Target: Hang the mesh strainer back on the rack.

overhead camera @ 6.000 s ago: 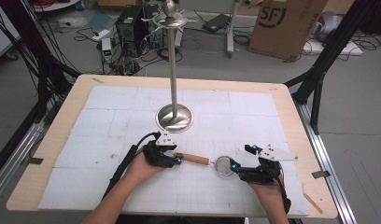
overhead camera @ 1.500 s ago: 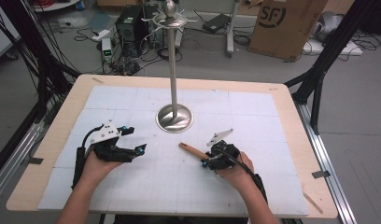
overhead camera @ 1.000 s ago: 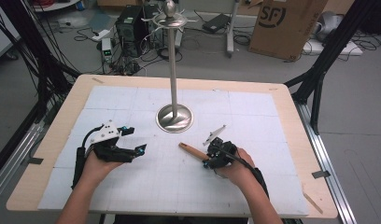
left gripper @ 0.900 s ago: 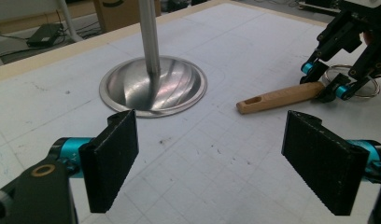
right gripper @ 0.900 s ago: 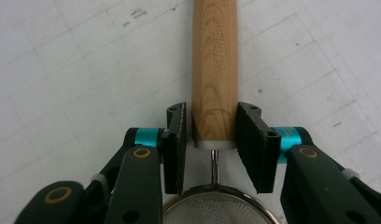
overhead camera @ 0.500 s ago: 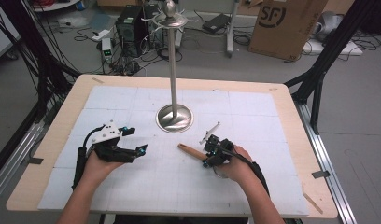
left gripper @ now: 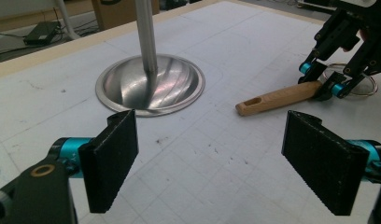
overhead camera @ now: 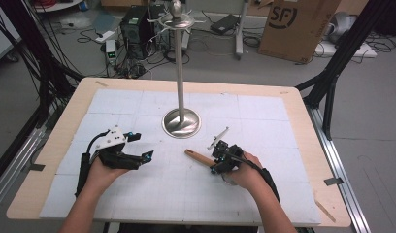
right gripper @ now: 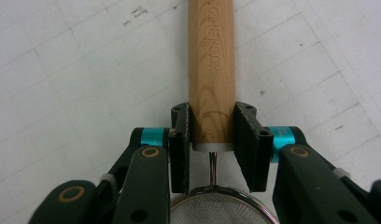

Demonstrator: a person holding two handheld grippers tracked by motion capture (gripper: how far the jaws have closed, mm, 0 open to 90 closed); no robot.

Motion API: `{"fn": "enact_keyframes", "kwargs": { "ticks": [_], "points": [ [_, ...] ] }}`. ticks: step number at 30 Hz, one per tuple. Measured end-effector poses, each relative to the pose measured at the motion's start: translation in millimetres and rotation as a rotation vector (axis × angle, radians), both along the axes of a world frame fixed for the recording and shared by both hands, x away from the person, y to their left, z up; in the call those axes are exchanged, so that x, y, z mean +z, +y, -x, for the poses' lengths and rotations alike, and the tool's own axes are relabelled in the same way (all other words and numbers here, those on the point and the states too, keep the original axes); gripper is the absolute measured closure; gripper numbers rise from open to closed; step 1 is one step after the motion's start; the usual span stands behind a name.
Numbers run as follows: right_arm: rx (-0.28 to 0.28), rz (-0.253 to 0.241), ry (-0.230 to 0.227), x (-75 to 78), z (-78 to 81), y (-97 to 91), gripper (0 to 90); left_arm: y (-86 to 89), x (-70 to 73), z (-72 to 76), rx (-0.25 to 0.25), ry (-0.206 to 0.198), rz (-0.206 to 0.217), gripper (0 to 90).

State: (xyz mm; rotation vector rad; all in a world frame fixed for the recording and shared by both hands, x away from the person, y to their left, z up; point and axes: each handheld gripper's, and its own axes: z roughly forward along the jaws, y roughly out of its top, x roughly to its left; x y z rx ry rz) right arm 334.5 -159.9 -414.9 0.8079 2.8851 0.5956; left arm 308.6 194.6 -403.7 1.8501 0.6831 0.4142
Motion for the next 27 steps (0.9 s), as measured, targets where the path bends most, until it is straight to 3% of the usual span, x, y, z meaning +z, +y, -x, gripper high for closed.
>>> {"fn": "enact_keyframes", "kwargs": {
  "ticks": [4,8,17,27],
  "points": [
    [-0.002,-0.009,-0.012,1.8,0.8,-0.3,68.6,1.7,0.4,-0.3,0.004,-0.002,-0.003,19.2],
    [-0.006,-0.074,-0.021,9.1,1.3,-4.3,68.6,2.5,1.1,-0.3,-0.003,0.002,0.012,19.2],
    [-0.028,-0.26,-0.132,33.5,5.5,-18.2,68.5,3.4,2.6,0.7,-0.004,0.005,0.033,19.2],
    [-0.057,-0.407,-0.228,54.9,7.4,-36.5,68.5,3.5,2.4,0.5,-0.003,0.004,0.029,19.2]
  ]
}}
